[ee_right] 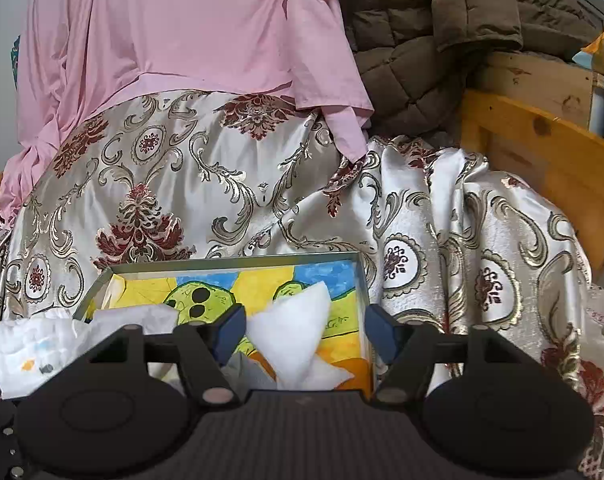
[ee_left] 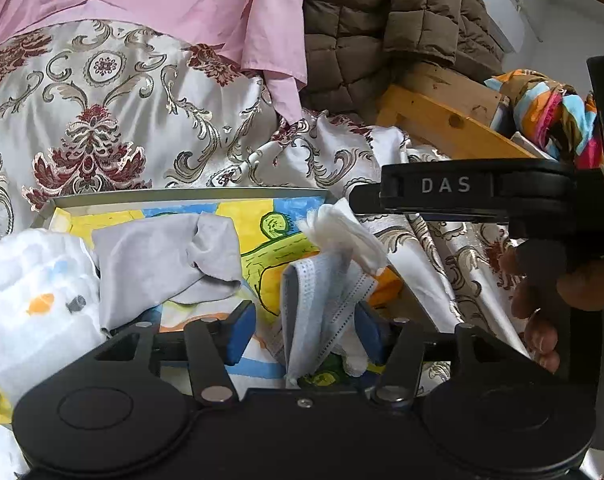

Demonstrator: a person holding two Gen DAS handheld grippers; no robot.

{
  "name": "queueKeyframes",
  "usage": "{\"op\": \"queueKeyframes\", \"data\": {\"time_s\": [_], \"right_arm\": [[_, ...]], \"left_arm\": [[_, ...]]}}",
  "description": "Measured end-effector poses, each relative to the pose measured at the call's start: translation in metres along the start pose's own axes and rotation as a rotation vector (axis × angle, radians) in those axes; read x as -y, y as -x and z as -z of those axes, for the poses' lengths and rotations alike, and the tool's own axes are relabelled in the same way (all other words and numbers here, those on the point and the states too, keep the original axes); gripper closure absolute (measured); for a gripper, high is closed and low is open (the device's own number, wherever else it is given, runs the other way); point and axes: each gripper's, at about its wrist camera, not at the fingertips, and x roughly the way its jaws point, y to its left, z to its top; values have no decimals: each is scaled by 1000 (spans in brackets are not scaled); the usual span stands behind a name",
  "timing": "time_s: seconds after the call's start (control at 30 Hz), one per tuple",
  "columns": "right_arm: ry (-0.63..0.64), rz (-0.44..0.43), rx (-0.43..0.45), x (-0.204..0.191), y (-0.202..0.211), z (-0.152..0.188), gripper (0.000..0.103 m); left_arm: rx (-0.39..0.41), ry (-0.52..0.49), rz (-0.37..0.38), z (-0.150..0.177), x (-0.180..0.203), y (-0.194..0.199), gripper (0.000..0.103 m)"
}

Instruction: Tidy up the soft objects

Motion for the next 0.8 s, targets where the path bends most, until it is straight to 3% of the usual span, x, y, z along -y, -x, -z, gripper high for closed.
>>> {"op": "queueKeyframes", "data": {"time_s": [0.33, 0.8], "right_arm": [[-8, -21, 55, 3, 52, -5, 13], [20, -51, 151, -18, 164, -11, 6]], "left_arm": [[109, 57, -14, -9, -2, 60, 31], [274, 66, -40, -20, 10, 180, 21]]}}
